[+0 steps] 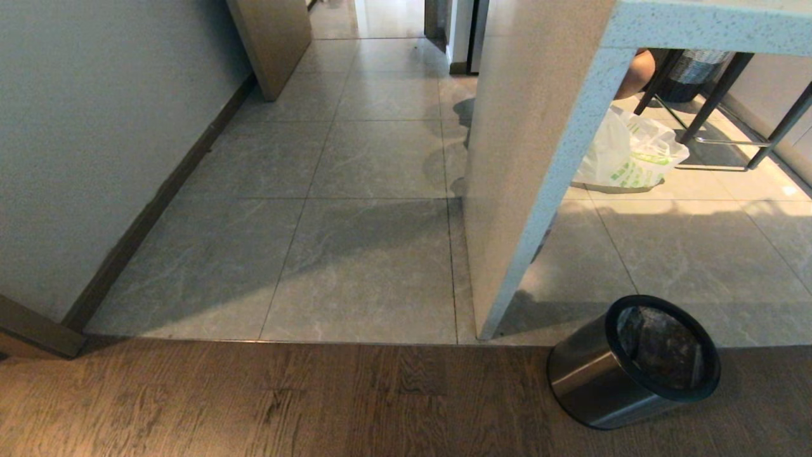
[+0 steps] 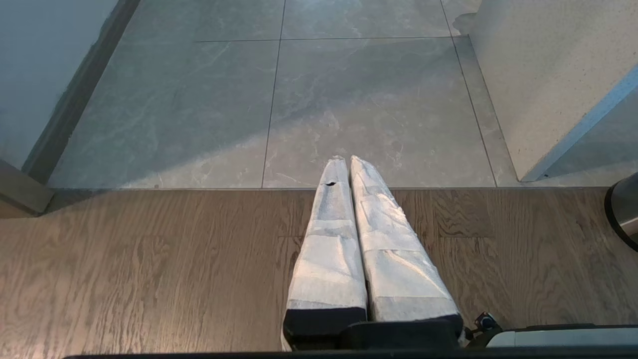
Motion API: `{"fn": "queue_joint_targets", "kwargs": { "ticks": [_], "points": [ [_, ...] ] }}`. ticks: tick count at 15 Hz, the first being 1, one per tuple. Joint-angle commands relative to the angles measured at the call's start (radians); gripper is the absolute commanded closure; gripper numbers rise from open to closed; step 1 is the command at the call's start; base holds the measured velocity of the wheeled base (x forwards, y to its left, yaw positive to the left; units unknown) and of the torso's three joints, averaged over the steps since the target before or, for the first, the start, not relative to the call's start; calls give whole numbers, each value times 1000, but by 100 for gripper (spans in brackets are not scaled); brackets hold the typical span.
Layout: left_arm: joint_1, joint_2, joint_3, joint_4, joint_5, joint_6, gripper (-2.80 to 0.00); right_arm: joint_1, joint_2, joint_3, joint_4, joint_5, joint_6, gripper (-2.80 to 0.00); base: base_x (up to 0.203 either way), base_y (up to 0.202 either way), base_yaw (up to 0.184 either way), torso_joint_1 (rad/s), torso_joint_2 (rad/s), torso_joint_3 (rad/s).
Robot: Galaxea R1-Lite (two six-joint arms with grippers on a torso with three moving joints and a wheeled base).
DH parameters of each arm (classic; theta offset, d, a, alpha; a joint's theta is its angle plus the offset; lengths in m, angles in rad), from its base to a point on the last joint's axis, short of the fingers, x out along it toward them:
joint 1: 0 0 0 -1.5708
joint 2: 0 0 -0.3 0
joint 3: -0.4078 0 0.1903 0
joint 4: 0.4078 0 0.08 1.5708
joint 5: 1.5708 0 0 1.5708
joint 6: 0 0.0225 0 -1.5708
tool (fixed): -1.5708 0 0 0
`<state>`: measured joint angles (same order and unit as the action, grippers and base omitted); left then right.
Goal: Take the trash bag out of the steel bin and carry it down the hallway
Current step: Place the outer trash can on the ground
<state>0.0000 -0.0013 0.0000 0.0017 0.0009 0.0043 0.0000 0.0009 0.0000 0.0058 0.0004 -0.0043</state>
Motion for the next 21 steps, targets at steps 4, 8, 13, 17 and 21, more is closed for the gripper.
{"fn": "queue_joint_targets", "kwargs": {
  "ticks": [4, 8, 13, 17, 21],
  "points": [
    [0, 1, 0, 0, 1, 0, 0, 0, 1, 0, 0, 3, -12, 0, 0, 0, 0, 0, 0, 0],
    [0, 1, 0, 0, 1, 0, 0, 0, 0, -9, -7, 6, -22, 0, 0, 0, 0, 0, 0, 0],
    [0, 1, 1, 0, 1, 0, 0, 0, 234, -546, 252, -23, -9, 0, 0, 0, 0, 0, 0, 0],
    [0, 1, 0, 0, 1, 0, 0, -1, 659, -875, 599, -49, 40, 0, 0, 0, 0, 0, 0, 0],
    [0, 1, 1, 0, 1, 0, 0, -11, 1043, -946, 651, -69, 105, 0, 0, 0, 0, 0, 0, 0]
  ]
}}
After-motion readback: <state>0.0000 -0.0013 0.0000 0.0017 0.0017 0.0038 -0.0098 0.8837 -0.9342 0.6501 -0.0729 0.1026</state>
